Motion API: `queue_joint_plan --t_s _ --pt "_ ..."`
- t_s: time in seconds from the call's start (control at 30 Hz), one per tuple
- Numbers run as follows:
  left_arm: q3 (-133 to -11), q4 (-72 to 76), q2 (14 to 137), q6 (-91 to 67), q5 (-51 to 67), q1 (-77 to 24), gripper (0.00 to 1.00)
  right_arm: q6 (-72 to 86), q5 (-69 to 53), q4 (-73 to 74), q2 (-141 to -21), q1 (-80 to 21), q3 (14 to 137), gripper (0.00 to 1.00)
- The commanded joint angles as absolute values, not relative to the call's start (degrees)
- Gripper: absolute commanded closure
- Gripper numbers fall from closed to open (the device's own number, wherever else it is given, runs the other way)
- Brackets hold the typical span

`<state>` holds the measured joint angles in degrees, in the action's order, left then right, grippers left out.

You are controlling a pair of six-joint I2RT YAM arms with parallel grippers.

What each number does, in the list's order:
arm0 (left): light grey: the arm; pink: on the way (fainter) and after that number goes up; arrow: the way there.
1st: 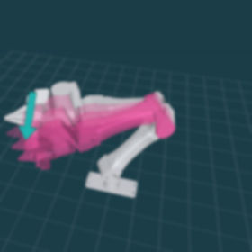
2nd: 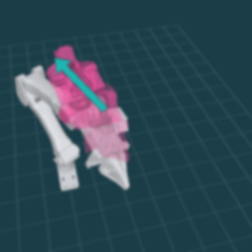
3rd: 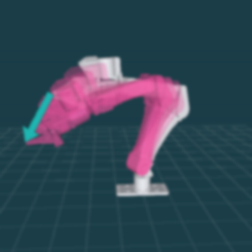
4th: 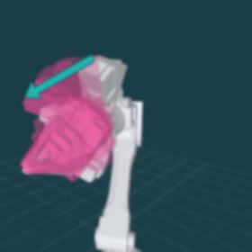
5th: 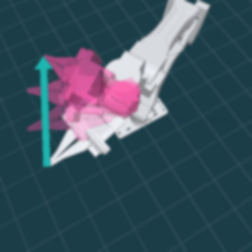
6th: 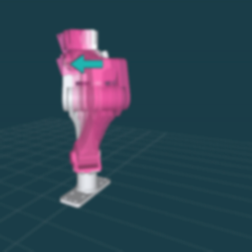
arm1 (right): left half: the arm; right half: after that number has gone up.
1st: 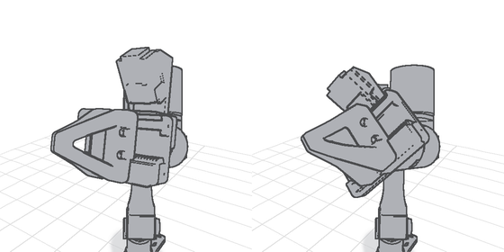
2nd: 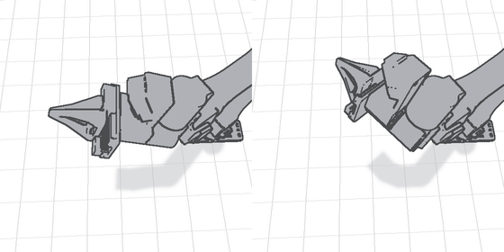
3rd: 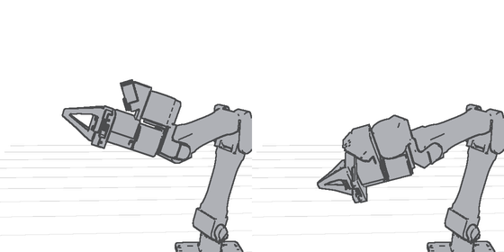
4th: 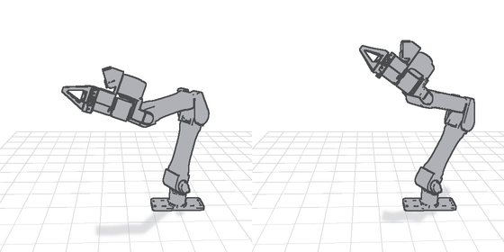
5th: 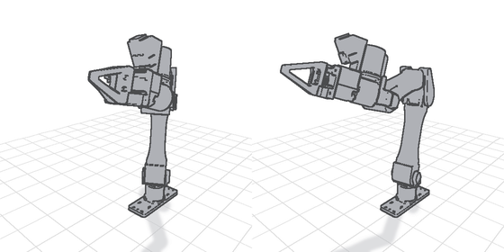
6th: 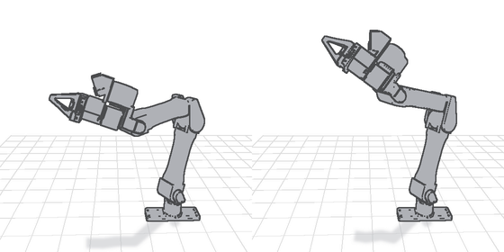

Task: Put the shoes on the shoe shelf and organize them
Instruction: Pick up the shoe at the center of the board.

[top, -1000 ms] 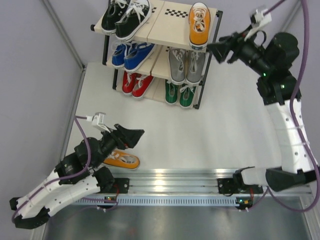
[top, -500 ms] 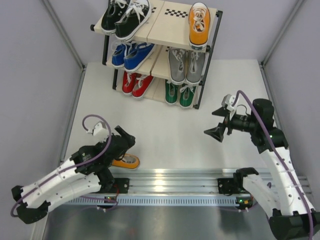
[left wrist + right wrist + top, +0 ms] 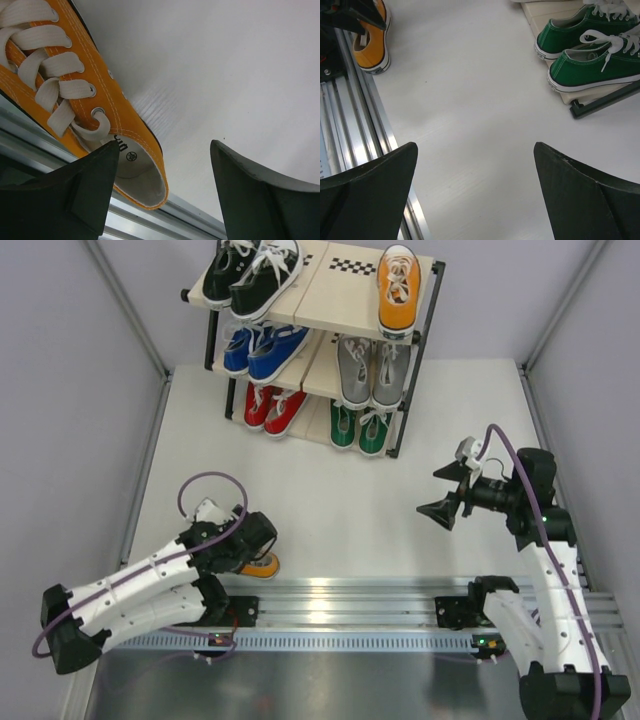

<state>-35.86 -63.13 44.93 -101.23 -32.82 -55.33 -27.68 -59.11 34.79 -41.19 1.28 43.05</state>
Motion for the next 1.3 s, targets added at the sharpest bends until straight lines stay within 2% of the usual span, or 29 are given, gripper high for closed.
queue_joint_plan --t_s 0.0,0.13,0.17,0.27,0.3,0.37,0.47,0.63,0.8,0.9,1.07,1.2,1.27 --pt "-34.28 -57.15 46.66 -102.48 -30.60 -52.93 0.23 -29.36 -61.61 33.58 -40.08 2.20 43.33 0.01" --pt "-32.52 -51.97 50.26 -98.19 -27.25 -48.52 0.23 -29.09 -61.87 33.40 -39.82 2.81 43.24 0.01" --pt "-31.30 -50.46 50.71 -96.61 -25.77 -46.86 0.27 -29.00 -62.05 33.40 -39.64 3.16 43.24 0.01" --pt "-30.15 -47.20 53.08 -94.31 -24.79 -44.13 0.51 -28.83 -62.58 33.40 -39.55 3.60 43.24 0.01" --pt "-29.89 -46.85 53.78 -93.61 -24.79 -42.99 0.67 -28.74 -62.58 33.31 -39.55 3.78 43.16 0.01" --pt "-29.71 -45.71 54.75 -91.42 -24.61 -42.63 0.77 -28.65 -62.93 33.40 -39.38 4.13 43.15 0.00" --pt "-30.58 -43.43 52.75 -83.96 -25.05 -42.71 1.00 -28.48 -63.37 33.49 -39.29 4.66 43.24 0.01" --pt "-32.26 -34.74 42.05 -57.78 -19.71 -43.50 1.00 -30.32 -64.68 35.15 -39.81 5.01 43.24 0.01" --pt "-32.34 -19.01 38.05 -42.74 4.68 -44.03 1.00 -37.78 -70.30 42.96 -43.23 4.83 45.70 0.01" --pt "-33.57 -14.16 39.99 -39.12 12.29 -46.65 1.00 -41.21 -72.15 49.72 -47.36 4.57 49.03 0.01" --pt "-37.17 -3.26 46.92 -34.90 13.27 -56.15 1.00 -40.79 -71.11 57.30 -53.69 2.99 55.88 0.03" --pt "-43.41 1.82 55.79 -32.26 10.82 -65.45 1.00 -27.57 -70.05 53.72 -55.37 2.20 57.39 0.02" --pt "-47.36 4.21 61.50 -31.29 9.50 -67.93 1.00 -17.99 -67.17 45.21 -55.11 1.41 56.61 0.01"
